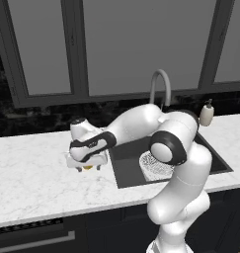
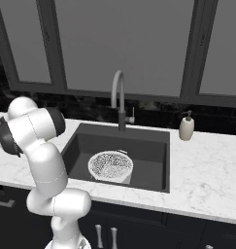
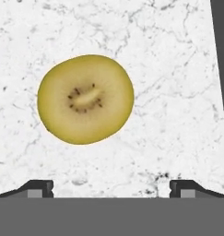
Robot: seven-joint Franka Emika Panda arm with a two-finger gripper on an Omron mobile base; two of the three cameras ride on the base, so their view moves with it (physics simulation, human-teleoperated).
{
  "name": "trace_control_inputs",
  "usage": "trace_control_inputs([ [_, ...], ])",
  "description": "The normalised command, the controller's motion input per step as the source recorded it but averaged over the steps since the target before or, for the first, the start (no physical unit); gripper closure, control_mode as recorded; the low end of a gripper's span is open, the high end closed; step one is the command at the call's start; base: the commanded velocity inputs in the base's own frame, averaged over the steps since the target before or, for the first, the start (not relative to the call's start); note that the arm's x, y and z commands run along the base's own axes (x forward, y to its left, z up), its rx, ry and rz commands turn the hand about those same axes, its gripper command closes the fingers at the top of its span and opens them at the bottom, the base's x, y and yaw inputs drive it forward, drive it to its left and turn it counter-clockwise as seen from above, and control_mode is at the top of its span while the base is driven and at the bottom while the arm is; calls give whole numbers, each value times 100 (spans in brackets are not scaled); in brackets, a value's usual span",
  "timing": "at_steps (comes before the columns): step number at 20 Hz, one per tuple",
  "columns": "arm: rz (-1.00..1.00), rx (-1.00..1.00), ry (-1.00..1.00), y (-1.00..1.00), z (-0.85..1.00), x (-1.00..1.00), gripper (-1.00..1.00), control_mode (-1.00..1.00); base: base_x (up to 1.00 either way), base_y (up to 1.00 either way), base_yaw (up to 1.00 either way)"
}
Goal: Put the colander in the sink, put the kiwi in the colander, and turn on the sink faucet and pour water over the colander.
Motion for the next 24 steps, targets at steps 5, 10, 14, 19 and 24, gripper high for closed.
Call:
trace_control_inputs([
  [5,1,0,-9,0,-6,10,-100,-100,0,0,0],
  [10,2,0,-13,-1,0,21,-100,-100,0,0,0],
  [14,1,0,-7,0,-6,23,-100,-100,0,0,0],
  [19,2,0,0,0,-18,32,-100,-100,0,0,0],
  [24,5,0,0,8,-16,38,-100,-100,0,0,0],
])
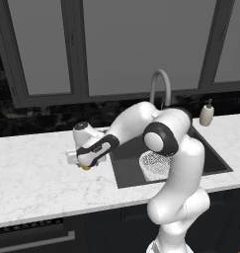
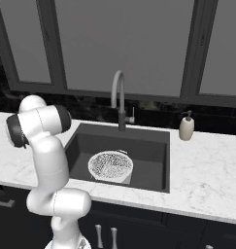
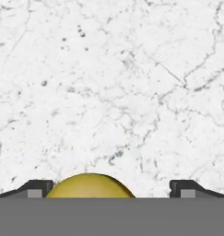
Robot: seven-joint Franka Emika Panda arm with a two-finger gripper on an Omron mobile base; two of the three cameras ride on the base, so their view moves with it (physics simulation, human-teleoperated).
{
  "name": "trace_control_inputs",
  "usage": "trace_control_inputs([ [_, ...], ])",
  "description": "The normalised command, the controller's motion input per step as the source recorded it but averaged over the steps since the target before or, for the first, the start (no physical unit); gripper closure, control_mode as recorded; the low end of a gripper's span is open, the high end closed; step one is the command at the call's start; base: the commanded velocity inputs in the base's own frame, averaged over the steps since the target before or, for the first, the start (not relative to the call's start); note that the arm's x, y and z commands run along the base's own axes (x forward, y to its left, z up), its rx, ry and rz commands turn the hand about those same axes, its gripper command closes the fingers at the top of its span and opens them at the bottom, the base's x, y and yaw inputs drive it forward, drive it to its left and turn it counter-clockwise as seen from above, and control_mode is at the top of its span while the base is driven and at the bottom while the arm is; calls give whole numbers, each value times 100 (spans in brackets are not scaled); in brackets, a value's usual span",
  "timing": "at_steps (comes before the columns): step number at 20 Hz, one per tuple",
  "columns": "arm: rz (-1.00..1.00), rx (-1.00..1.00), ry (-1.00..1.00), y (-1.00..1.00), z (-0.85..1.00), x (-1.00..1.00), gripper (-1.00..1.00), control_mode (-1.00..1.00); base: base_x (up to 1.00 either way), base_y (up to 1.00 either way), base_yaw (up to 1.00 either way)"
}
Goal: Put the colander in the sink, put the kiwi in the colander, and turn on the sink faucet and pour water over the colander.
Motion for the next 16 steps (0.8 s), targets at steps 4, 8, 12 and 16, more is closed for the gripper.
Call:
trace_control_inputs([
  [4,5,0,0,17,-16,17,-100,-100,0,0,0],
  [8,2,0,0,32,-2,-3,100,-100,0,0,0],
  [12,0,0,0,17,0,-10,100,-100,0,0,0],
  [16,0,0,0,1,0,-12,100,-100,0,0,0],
])
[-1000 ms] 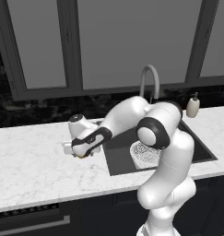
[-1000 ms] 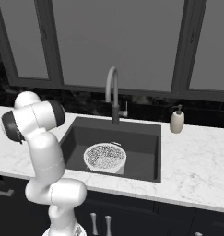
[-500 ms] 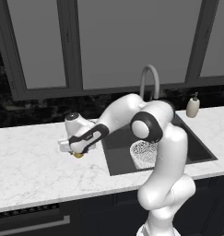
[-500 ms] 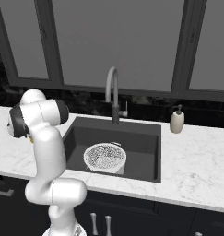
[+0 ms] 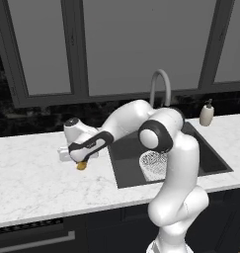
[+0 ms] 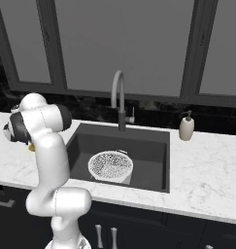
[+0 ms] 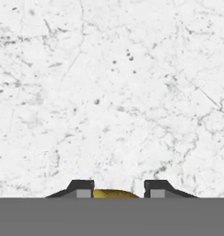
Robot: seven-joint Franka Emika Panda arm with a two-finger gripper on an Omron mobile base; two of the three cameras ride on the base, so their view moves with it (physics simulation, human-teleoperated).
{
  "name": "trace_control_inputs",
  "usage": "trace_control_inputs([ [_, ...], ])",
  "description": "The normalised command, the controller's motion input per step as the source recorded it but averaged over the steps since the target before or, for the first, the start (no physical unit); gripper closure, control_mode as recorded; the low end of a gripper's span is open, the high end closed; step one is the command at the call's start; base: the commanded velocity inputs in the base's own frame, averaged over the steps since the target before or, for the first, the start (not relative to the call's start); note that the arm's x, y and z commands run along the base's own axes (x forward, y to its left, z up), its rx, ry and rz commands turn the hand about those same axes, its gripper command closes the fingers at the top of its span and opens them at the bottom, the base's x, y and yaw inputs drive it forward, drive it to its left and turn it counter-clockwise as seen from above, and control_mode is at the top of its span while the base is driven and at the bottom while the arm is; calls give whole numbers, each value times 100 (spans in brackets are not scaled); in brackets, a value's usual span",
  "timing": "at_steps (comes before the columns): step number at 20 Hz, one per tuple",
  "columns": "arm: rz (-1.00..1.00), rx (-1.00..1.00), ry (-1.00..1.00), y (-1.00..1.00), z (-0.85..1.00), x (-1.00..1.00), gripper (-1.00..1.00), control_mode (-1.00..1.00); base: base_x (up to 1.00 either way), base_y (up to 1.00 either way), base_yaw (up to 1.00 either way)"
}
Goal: Put the colander in the sink, put the kiwi in the colander, and turn on the sink faucet and pour water over the colander.
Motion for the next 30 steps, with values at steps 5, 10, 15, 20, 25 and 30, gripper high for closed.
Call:
trace_control_inputs([
  [5,0,1,-1,0,0,-32,100,-100,0,0,0],
  [10,-7,3,-14,-47,30,-45,100,-100,0,0,0],
  [15,-28,2,-3,-100,40,-40,100,-100,0,0,0],
  [20,-34,10,9,-100,70,-18,100,-100,0,0,0],
  [25,-41,3,4,-100,34,-28,100,-100,0,0,0],
  [30,-47,0,0,-100,0,-21,100,-100,0,0,0],
])
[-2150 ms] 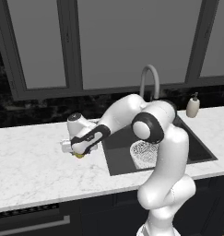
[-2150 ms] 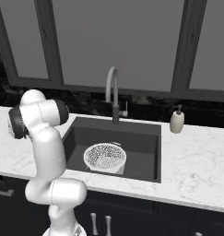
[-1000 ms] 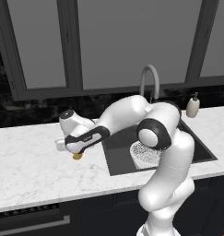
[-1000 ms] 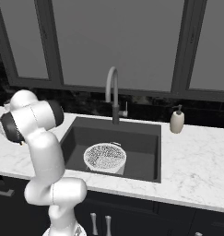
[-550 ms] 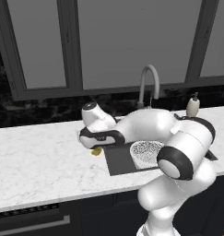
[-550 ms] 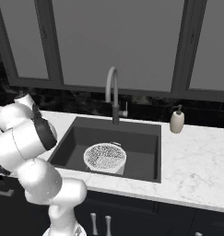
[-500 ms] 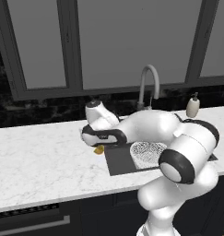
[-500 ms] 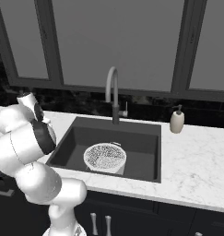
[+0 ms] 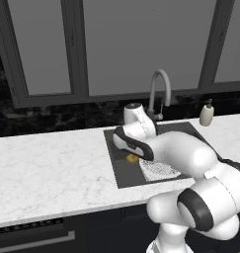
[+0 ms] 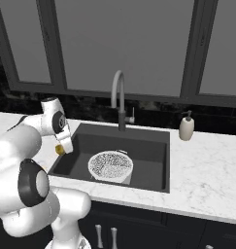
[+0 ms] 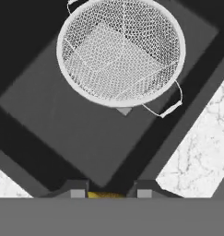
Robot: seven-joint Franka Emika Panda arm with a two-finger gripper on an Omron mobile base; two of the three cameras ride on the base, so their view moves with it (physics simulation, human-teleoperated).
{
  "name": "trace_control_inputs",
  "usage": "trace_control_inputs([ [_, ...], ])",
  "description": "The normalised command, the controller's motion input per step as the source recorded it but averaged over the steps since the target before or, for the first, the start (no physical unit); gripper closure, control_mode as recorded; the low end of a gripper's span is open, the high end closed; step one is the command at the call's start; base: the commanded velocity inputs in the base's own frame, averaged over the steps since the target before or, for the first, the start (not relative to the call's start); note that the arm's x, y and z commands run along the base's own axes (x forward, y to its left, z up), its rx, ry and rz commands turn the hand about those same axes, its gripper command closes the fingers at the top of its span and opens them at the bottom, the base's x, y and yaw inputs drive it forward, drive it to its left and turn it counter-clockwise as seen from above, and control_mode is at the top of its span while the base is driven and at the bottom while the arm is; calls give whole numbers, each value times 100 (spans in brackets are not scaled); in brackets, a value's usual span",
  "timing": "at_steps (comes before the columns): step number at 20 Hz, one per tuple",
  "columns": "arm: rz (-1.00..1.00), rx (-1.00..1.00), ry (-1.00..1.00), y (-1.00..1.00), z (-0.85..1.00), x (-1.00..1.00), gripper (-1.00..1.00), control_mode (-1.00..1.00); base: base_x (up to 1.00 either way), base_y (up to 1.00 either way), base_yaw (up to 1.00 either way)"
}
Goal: Put the colander in the sink, put the kiwi in the colander, and turn on the sink faucet and pour water over the colander.
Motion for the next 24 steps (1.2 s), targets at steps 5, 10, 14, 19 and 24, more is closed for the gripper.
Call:
trace_control_inputs([
  [5,-53,0,0,-100,0,7,100,-100,0,0,0],
  [10,-47,0,6,-100,-5,33,100,-100,0,0,0],
  [14,-36,0,2,-56,-29,44,100,-100,0,0,0],
  [19,-23,-3,0,0,-52,53,100,-100,0,0,0],
  [24,-12,-2,1,-7,-90,31,100,-100,0,0,0],
])
